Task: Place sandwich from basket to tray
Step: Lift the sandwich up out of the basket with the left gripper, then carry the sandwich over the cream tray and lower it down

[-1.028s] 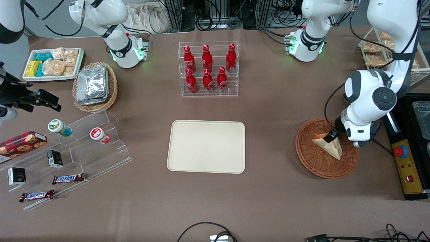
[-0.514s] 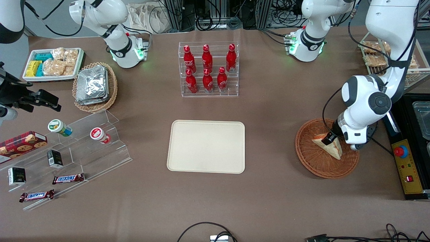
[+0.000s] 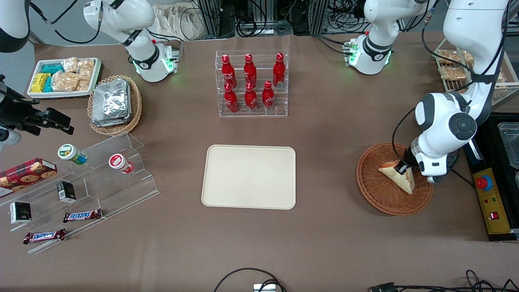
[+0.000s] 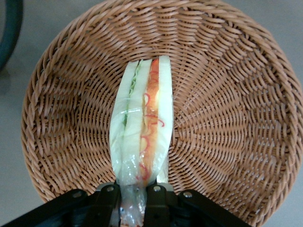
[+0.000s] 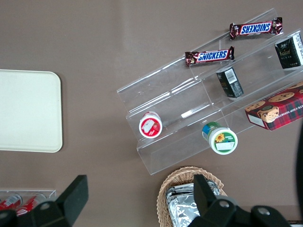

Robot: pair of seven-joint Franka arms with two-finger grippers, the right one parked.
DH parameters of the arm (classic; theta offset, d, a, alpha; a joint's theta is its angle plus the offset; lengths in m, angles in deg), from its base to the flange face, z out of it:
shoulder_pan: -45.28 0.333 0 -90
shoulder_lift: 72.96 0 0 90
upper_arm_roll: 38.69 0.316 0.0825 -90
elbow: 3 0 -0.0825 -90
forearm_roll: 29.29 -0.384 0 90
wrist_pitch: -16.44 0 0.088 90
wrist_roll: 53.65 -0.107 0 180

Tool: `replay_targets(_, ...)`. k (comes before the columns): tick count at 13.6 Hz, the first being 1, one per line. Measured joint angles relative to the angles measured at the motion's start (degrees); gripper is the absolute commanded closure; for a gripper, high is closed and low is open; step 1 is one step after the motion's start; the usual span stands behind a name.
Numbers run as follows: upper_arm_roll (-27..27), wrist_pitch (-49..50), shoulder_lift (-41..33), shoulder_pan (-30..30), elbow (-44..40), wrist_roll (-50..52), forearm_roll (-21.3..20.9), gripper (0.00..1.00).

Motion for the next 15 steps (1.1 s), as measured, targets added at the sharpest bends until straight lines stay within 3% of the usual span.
replay_targets(4,-1.3,17.6,-3.2,-0.3,-9.2,-7.7,-0.2,1.00)
replay_targets(9,-9.8,44.8,-5.9,-0.5,-31.1,-20.9,-0.1,1.00)
replay_targets(11,-14.8,49.2,-5.7,-0.5,-36.0,-22.9,-0.1,1.00)
replay_targets(15,-25.3,49.4,-4.6,-1.8,-37.1,-22.1,-0.8,1.00)
